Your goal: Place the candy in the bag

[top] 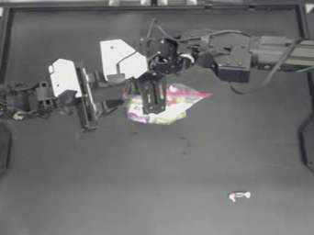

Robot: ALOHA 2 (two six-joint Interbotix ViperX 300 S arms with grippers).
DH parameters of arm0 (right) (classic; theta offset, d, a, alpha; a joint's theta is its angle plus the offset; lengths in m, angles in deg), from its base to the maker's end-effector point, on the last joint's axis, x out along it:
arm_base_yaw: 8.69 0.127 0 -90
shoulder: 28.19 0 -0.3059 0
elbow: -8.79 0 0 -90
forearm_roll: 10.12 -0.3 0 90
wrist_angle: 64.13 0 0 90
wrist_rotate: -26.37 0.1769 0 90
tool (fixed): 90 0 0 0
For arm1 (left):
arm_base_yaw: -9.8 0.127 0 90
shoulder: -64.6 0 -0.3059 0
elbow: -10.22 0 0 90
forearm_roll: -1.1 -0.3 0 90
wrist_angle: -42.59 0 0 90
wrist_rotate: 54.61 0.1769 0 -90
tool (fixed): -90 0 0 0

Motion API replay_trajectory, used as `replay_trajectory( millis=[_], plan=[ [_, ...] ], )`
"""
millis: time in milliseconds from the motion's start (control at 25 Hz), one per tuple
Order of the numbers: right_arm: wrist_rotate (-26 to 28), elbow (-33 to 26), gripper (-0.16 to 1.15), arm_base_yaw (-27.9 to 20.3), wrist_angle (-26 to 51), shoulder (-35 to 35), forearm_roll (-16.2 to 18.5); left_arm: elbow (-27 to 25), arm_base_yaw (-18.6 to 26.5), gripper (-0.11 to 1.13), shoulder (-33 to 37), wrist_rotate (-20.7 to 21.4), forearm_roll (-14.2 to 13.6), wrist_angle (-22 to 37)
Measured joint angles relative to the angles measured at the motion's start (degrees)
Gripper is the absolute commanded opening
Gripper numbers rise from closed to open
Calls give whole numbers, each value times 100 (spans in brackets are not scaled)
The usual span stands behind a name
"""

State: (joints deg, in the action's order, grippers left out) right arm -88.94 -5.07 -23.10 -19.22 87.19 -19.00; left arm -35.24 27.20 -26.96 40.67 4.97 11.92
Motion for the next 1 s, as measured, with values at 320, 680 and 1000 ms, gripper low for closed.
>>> replay_trajectory(
  millis=[320,680,1000],
  plan=[
    [0,0,6,0,0,0,0,53,0,76,0,0,-18,18],
    [0,0,6,0,0,-9,-18,79,-9,74,0,0,-53,141],
    [0,9,6,0,-9,-9,-18,88,-18,67,0,0,-97,141]
  ],
)
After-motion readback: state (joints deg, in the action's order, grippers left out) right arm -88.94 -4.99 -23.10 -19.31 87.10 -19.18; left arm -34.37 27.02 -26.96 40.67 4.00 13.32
